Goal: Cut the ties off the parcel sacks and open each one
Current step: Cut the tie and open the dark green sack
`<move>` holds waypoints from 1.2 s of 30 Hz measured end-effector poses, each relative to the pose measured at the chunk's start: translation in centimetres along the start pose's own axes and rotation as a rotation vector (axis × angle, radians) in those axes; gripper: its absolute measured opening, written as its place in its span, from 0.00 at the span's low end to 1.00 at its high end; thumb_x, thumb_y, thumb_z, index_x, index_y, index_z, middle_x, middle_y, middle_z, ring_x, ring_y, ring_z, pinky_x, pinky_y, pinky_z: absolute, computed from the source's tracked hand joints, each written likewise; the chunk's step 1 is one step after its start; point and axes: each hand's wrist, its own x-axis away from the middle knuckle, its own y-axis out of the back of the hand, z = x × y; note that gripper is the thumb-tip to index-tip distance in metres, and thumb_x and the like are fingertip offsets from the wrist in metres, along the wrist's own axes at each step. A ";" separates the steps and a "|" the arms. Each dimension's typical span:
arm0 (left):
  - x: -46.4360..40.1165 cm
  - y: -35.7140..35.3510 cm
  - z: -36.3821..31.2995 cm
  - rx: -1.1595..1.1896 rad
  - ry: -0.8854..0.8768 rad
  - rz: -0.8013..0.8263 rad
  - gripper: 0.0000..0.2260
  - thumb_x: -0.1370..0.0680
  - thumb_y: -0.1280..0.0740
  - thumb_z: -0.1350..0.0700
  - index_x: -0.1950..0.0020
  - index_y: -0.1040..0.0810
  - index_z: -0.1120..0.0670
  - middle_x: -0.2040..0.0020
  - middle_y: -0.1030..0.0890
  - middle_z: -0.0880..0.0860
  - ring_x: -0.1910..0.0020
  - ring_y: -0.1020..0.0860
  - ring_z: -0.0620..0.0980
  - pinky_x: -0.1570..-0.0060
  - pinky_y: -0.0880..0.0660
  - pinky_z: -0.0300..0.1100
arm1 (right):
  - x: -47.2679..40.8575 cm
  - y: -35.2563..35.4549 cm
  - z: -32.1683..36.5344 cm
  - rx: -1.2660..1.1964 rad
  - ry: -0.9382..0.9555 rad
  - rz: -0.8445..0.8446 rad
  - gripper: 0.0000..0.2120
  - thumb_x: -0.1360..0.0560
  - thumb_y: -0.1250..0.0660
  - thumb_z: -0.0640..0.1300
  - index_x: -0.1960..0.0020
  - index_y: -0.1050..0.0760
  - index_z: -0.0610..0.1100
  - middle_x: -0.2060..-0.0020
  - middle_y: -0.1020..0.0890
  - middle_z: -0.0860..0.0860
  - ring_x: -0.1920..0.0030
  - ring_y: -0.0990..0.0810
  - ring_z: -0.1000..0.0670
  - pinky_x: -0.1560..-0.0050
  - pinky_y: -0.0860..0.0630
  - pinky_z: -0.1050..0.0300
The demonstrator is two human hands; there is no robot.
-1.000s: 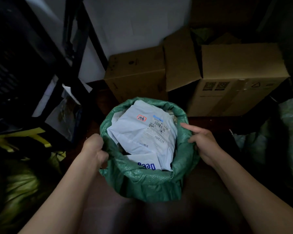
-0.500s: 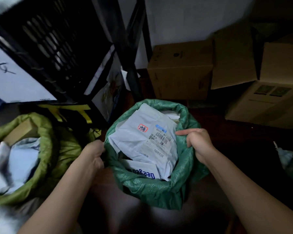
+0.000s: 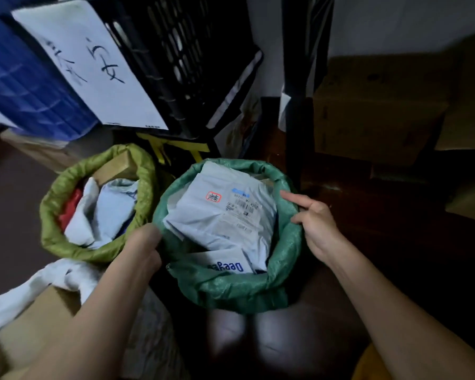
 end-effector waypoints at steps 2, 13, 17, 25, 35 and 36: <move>0.3 0.0 0.0 0.065 0.050 0.021 0.08 0.20 0.47 0.63 0.56 0.30 0.58 0.63 0.30 0.56 0.67 0.31 0.53 0.65 0.31 0.45 | -0.3 -1.0 -0.8 0.048 -0.021 0.053 0.27 0.28 0.43 0.23 0.38 0.21 0.45 0.33 0.25 0.50 0.36 0.25 0.49 0.42 0.24 0.57; 1.4 -3.9 -1.2 0.009 0.059 0.116 0.02 0.21 0.41 0.58 0.54 0.31 0.54 0.60 0.33 0.54 0.64 0.34 0.51 0.64 0.37 0.43 | -0.3 1.4 -1.1 0.109 -0.106 0.147 0.24 0.23 0.40 0.29 0.30 0.28 0.44 0.36 0.26 0.53 0.35 0.27 0.51 0.33 0.30 0.55; 2.2 -6.8 -1.5 -0.005 -0.016 0.081 0.09 0.22 0.37 0.57 0.43 0.31 0.57 0.55 0.28 0.55 0.58 0.28 0.54 0.63 0.32 0.42 | 0.0 2.9 -0.8 0.087 -0.098 0.141 0.24 0.22 0.38 0.33 0.29 0.30 0.49 0.35 0.25 0.49 0.36 0.27 0.54 0.35 0.31 0.57; 6.1 -16.2 0.2 -0.796 -0.792 -0.073 0.32 0.26 0.33 0.44 0.27 0.41 0.51 0.26 0.45 0.55 0.28 0.44 0.59 0.34 0.41 0.57 | 1.1 9.5 -1.2 0.669 0.061 -0.115 0.39 0.29 0.28 0.58 0.26 0.47 0.68 0.23 0.47 0.61 0.24 0.51 0.46 0.27 0.45 0.41; 12.6 -26.0 4.0 -1.212 -1.512 0.100 0.39 0.25 0.38 0.39 0.22 0.57 0.46 0.22 0.60 0.54 0.24 0.54 0.62 0.30 0.46 0.60 | 6.9 17.7 1.3 1.064 0.049 -0.654 0.42 0.28 0.29 0.55 0.24 0.52 0.64 0.22 0.54 0.56 0.24 0.52 0.44 0.27 0.49 0.35; 13.4 -26.8 4.3 -1.213 -1.547 0.113 0.39 0.25 0.38 0.39 0.22 0.57 0.46 0.22 0.60 0.54 0.24 0.54 0.62 0.30 0.46 0.60 | 7.7 18.6 1.6 1.069 0.024 -0.705 0.41 0.27 0.29 0.54 0.24 0.52 0.64 0.22 0.54 0.56 0.24 0.52 0.43 0.27 0.49 0.35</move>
